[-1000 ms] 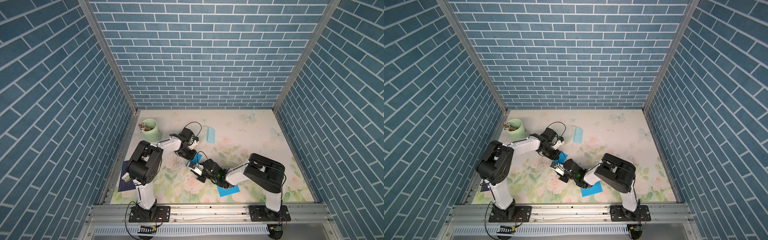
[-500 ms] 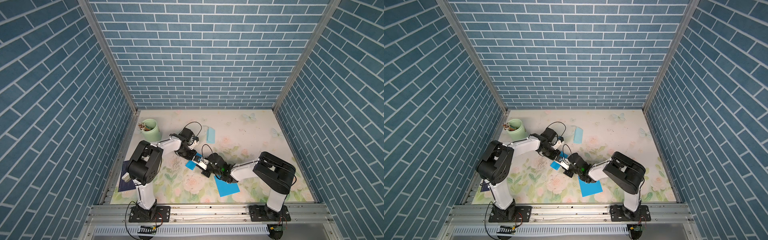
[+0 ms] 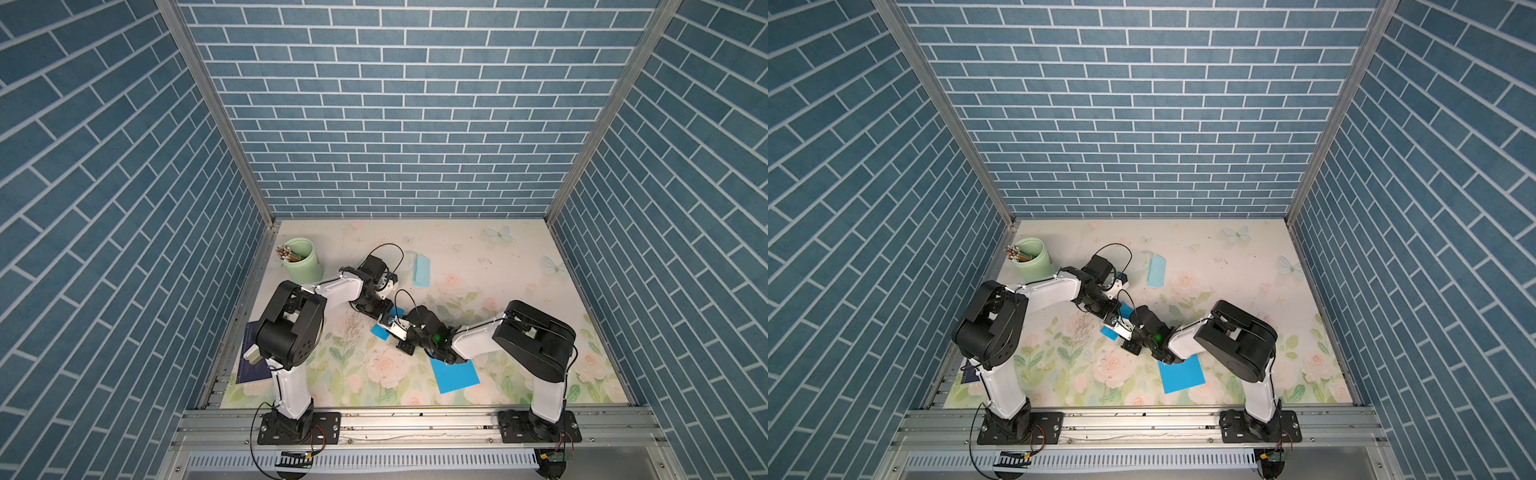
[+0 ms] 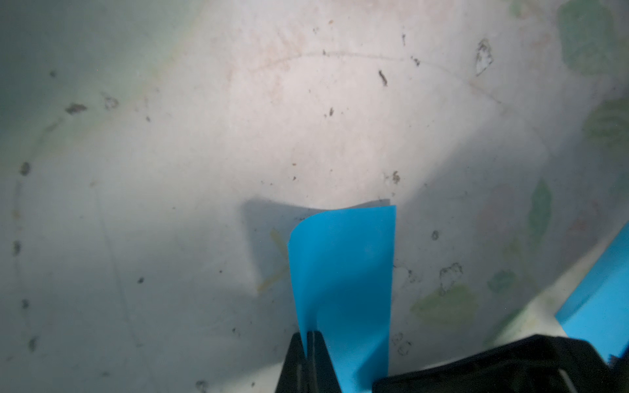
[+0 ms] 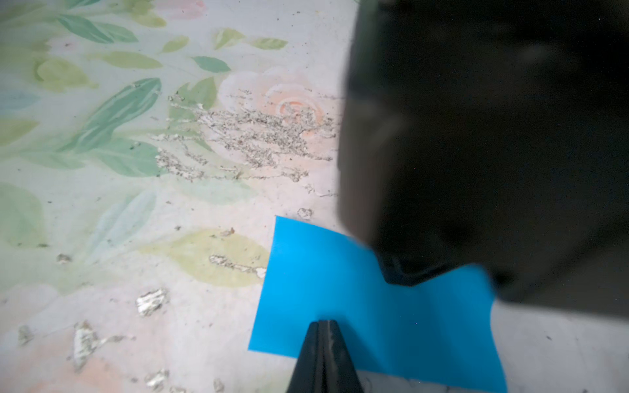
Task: Fold the square paper along the opposite sides
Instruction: Smooth out the paper at the center of the board.
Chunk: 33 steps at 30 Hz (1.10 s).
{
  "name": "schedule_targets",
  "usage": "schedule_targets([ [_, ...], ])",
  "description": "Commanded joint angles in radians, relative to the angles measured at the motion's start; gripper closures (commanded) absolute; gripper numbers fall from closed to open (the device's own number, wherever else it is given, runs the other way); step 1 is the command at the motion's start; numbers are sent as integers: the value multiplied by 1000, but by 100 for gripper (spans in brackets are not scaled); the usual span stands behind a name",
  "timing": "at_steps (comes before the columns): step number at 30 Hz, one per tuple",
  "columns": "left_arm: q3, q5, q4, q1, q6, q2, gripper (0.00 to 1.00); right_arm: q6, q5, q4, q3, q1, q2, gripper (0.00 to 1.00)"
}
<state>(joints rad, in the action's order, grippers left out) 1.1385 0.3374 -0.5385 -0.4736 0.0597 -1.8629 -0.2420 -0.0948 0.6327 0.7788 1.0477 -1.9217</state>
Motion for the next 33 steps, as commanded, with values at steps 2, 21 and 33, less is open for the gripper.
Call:
schedule_targets([
  [2,-57,-115,-54,11,5,-88,100,-39,13,-68,24,21,-47,90],
  [21,-57,-129,-55,15,2,-91,100,-40,13,-154,26,57,-72,90],
  [33,-59,-140,-57,15,-1,-96,100,-43,13,-171,24,79,-69,91],
])
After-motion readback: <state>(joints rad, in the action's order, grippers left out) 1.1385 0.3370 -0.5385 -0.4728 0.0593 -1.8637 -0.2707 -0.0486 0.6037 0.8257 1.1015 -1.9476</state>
